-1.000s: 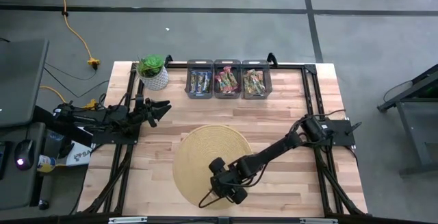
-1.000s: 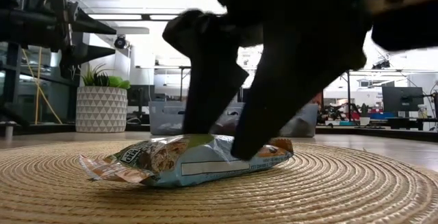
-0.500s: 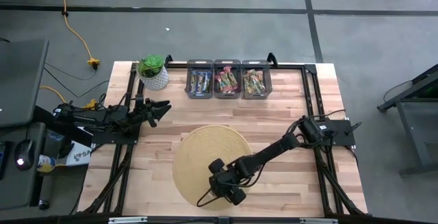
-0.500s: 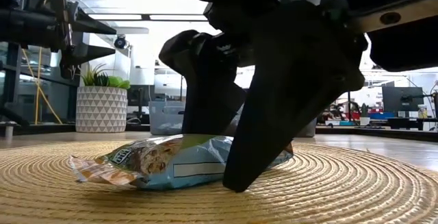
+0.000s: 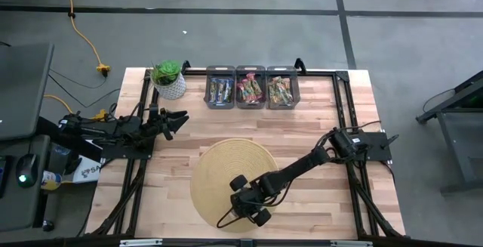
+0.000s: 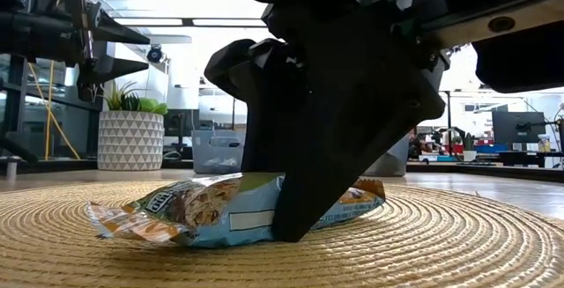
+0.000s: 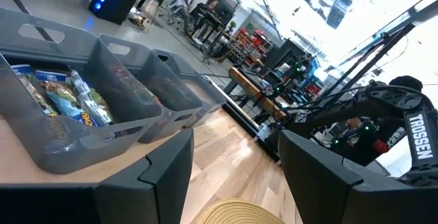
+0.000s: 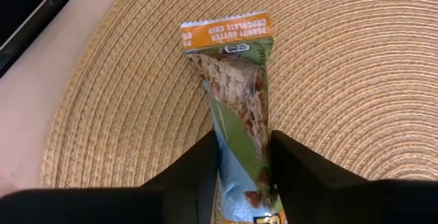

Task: Pick and place Granola Bars by type
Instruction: Put the yellow granola bar into the right black bin

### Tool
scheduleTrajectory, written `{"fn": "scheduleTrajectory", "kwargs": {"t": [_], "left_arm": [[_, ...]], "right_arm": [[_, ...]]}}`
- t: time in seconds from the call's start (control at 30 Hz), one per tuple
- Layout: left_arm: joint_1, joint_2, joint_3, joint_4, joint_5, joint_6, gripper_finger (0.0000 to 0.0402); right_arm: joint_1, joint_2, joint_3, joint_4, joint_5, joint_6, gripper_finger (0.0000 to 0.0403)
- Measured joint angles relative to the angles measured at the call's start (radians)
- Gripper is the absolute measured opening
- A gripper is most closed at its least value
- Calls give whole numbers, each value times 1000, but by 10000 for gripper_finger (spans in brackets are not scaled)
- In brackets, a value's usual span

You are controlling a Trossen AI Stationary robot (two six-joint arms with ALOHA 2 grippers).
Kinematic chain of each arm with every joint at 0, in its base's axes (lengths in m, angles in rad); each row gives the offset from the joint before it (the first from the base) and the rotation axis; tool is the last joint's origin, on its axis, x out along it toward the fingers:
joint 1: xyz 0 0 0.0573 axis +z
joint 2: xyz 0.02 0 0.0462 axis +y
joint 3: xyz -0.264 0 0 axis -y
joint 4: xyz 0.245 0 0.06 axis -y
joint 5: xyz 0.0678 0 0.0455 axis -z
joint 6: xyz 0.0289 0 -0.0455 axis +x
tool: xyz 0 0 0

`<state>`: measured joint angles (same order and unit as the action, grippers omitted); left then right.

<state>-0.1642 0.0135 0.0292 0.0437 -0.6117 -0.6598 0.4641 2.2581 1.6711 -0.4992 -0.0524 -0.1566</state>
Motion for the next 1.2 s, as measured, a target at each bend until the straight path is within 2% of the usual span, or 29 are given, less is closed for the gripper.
{"fn": "scheduleTrajectory", "kwargs": {"t": [0.27,0.5,0.83,1.2], "left_arm": [[0,0,0,0,0,0,211],[0,0,0,0,0,0,211],[0,0,0,0,0,0,211],[0,0,0,0,-1,0,211]], "right_arm": [[1,4,16,0,24,-3,86],[1,5,103,4,76,-36,70],[-24,5,358,37,308,-55,68],[-98,3,596,238,511,-55,63]]}}
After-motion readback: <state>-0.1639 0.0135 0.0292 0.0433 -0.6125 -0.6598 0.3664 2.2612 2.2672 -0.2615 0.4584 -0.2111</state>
